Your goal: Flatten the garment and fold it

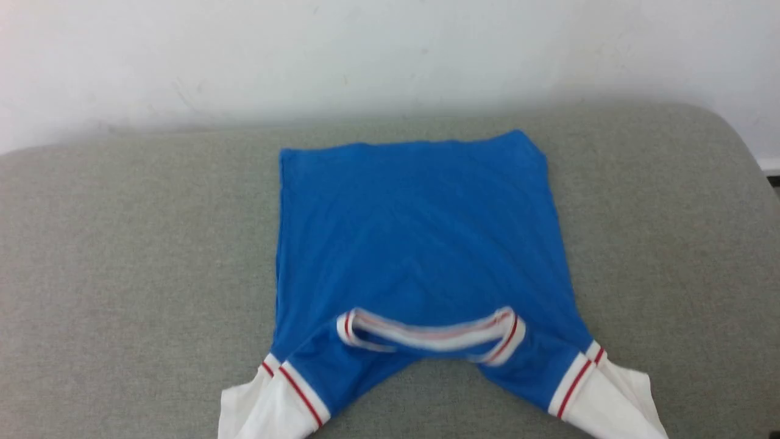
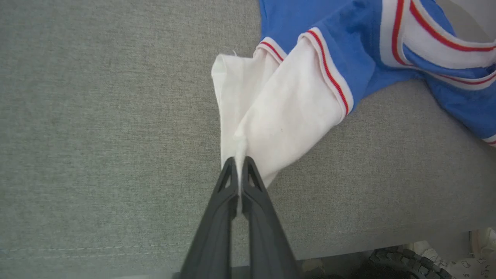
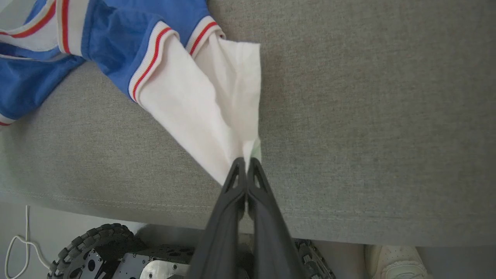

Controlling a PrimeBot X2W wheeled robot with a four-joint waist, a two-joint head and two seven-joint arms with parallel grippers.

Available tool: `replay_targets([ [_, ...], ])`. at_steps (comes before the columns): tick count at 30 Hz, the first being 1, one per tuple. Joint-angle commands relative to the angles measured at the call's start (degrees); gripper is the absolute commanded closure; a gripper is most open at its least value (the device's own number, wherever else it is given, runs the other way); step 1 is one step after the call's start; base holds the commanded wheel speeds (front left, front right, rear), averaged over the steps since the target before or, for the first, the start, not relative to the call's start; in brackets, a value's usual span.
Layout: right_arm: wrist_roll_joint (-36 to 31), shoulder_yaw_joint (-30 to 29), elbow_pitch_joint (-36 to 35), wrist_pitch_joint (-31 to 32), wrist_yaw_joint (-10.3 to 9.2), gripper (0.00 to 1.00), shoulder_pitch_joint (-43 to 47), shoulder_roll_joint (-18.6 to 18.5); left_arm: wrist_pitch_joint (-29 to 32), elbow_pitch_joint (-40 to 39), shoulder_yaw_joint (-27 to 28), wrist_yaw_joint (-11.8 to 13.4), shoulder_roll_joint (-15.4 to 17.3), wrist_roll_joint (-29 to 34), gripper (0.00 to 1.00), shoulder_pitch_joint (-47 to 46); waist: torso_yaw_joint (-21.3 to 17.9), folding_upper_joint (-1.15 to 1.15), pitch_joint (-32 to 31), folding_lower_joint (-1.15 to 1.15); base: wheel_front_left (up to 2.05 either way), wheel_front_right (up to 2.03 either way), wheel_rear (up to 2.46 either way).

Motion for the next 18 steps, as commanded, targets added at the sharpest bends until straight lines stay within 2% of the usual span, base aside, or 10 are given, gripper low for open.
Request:
replay_targets([
  [1,0.3,-0.7,0.0,0.2,-0.05,1.00,1.0,0.1,-0.1,-0.1,0.6,0.7,0.5,-0.5,1.00,1.0,0.2,-0.01,-1.2,0.01,0.00,0.00,0.00],
  [12,-0.7,-3.3,0.8,0.3,-0.05,1.00,3.5,1.0,-3.6,-2.0,3.3,2.1,1.2,0.5,1.00,2.3,1.6,-0.01,-2.3,0.01,0.00,0.00,0.00],
  [17,-2.4,-5.2,2.5,-1.6,-0.05,1.00,2.5,2.4,-6.0,-3.3,3.6,2.5,1.2,2.3,1.00,0.7,2.5,-0.01,-1.7,0.01,0.00,0.00,0.00],
  [18,-3.0,-6.0,3.3,-2.4,-0.05,0.96,1.8,3.2,-6.4,-3.7,3.4,2.4,1.0,2.6,1.00,-0.1,2.7,-0.01,-1.5,0.01,0.00,0.00,0.00],
])
